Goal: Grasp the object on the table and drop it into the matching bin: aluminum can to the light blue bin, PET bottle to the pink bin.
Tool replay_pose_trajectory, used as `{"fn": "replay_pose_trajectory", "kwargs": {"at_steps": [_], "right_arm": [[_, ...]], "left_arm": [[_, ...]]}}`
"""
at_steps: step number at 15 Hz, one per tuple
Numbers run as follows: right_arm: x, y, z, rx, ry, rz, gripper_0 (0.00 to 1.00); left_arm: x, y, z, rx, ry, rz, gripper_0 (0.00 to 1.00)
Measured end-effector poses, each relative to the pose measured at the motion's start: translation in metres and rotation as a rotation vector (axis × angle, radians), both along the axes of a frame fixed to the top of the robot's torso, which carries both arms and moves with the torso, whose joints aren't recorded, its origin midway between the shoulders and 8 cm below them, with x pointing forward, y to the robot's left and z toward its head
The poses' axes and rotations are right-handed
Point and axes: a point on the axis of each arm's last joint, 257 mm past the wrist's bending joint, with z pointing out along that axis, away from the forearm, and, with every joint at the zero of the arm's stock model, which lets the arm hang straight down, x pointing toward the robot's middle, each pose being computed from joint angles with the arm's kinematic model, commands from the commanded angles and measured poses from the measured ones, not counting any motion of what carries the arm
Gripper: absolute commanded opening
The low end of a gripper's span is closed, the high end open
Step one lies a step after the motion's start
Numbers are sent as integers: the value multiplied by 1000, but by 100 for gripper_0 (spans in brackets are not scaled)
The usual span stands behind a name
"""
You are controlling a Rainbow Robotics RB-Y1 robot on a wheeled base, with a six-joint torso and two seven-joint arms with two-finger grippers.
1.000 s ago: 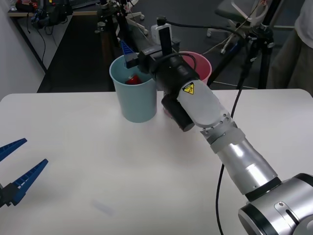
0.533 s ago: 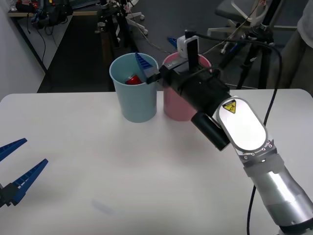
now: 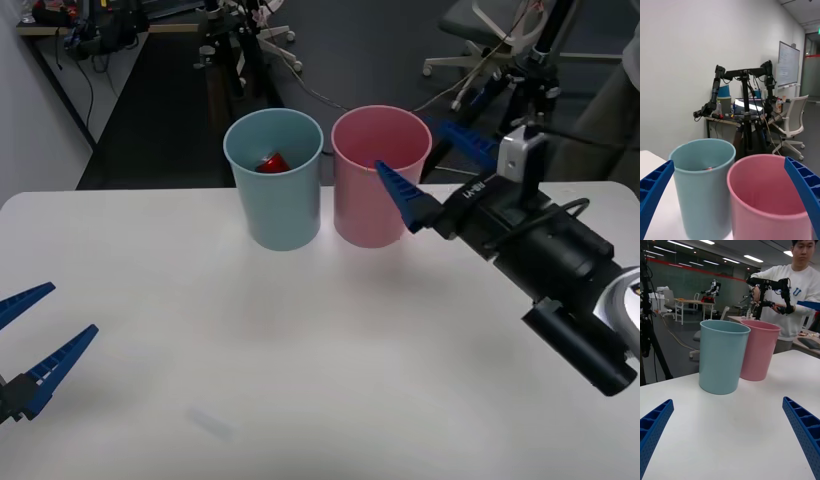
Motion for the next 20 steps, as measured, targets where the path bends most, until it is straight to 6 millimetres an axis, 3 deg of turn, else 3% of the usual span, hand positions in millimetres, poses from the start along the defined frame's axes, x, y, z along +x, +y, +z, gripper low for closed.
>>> {"fn": "replay_pose_trajectory", "kwargs": {"at_steps": [5,13,16,20], "right_arm": [[-25,-90,-22,-74,28,-52,100],[-68,-209,-79,-194,138,-40,100],[-87,-240,-99,-224,162,-27,100],[-123,-254,-116,-212,210,-8,100]], "left_arm": [[0,0,0,0,0,0,100],[0,0,0,0,0,0,100],[0,0,0,0,0,0,100],[0,0,0,0,0,0,100]]}}
